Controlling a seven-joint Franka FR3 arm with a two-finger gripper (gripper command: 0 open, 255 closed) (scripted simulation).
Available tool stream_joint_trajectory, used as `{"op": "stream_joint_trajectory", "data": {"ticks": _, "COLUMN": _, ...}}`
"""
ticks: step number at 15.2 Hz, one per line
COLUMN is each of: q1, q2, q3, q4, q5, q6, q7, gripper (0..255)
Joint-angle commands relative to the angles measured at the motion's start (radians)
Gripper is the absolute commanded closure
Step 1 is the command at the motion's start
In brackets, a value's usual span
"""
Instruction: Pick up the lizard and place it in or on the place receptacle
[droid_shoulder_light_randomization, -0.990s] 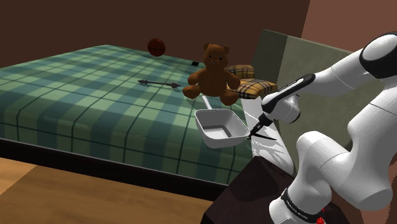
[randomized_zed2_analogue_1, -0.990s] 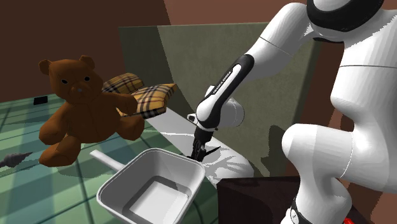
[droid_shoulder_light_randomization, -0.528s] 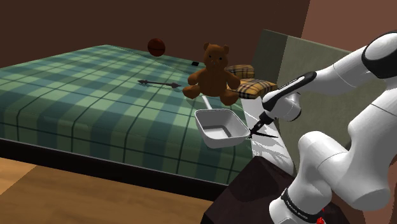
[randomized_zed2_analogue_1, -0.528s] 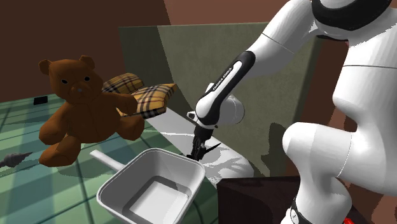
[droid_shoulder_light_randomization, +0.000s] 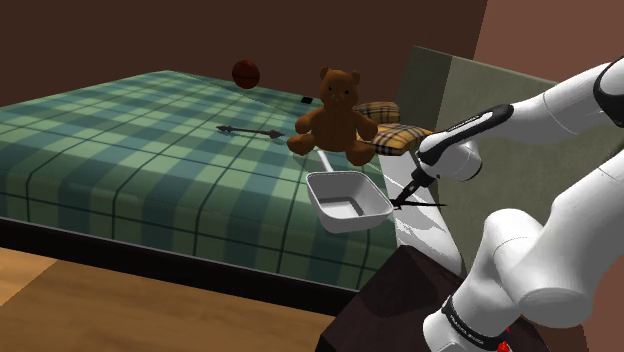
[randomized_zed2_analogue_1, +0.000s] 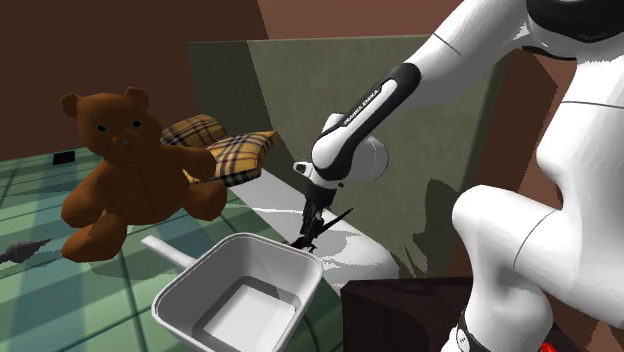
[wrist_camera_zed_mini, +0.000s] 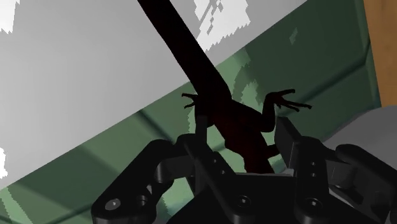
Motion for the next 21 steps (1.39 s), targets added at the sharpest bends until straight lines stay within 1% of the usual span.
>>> {"op": "stream_joint_trajectory", "data": {"ticks": 1, "q1": -0.088, "q2": -0.026, "q3": 0.084, "q4": 0.002, "q5": -0.048, "q6": -0.031, "q7": 0.044, "gripper": 255}}
{"op": "stream_joint_trajectory", "data": {"ticks": 4, "q1": -0.172, "q2": -0.065, "q3": 0.164, "q4": 0.01, "q5": -0.105, "q6": -0.077, "q7": 0.096, "gripper": 255}}
{"op": "stream_joint_trajectory", "data": {"ticks": 8, "q1": -0.251, "q2": -0.114, "q3": 0.245, "q4": 0.025, "q5": -0.161, "q6": -0.14, "q7": 0.152, "gripper": 255}}
{"op": "stream_joint_trajectory", "data": {"ticks": 11, "q1": -0.294, "q2": -0.149, "q3": 0.292, "q4": 0.038, "q5": -0.192, "q6": -0.187, "q7": 0.185, "gripper": 255}}
{"op": "stream_joint_trajectory", "data": {"ticks": 15, "q1": -0.337, "q2": -0.191, "q3": 0.345, "q4": 0.06, "q5": -0.221, "q6": -0.25, "q7": 0.222, "gripper": 255}}
{"op": "stream_joint_trajectory", "data": {"ticks": 16, "q1": -0.326, "q2": -0.18, "q3": 0.331, "q4": 0.054, "q5": -0.214, "q6": -0.233, "q7": 0.212, "gripper": 255}}
{"op": "stream_joint_trajectory", "data": {"ticks": 17, "q1": -0.326, "q2": -0.18, "q3": 0.331, "q4": 0.054, "q5": -0.214, "q6": -0.233, "q7": 0.212, "gripper": 0}}
{"op": "stream_joint_trajectory", "data": {"ticks": 19, "q1": -0.279, "q2": -0.14, "q3": 0.246, "q4": 0.051, "q5": -0.219, "q6": -0.195, "q7": 0.084, "gripper": 0}}
{"op": "stream_joint_trajectory", "data": {"ticks": 21, "q1": -0.207, "q2": -0.091, "q3": 0.14, "q4": 0.057, "q5": -0.21, "q6": -0.156, "q7": -0.053, "gripper": 0}}
